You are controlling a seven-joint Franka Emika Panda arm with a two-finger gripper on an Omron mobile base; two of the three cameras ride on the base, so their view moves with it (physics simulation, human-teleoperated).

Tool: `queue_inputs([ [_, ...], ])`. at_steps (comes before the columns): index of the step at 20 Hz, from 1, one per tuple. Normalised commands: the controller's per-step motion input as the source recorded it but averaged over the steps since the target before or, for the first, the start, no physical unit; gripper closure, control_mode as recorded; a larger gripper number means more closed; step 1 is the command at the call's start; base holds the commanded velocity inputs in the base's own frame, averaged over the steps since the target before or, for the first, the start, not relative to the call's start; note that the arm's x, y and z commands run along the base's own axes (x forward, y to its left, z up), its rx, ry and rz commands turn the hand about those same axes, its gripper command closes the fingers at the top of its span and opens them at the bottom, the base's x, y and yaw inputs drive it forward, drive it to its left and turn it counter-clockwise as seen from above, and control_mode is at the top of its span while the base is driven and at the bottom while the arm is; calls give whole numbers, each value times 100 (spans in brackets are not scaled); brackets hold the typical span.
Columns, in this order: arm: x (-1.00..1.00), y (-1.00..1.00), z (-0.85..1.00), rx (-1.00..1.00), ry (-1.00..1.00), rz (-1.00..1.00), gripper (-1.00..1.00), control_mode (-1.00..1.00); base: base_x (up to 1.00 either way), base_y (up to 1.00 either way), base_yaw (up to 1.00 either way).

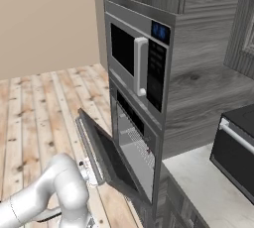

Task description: Place the fish on the bottom rack of the oven, and slide the tray back inside. Close the oven door.

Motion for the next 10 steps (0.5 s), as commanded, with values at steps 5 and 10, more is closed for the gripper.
queue_inputs([
  [5,71,-100,43,0,0,-13,-100,-100,0,0,0],
  [10,94,-100,21,0,0,-13,-100,-100,0,0,0],
])
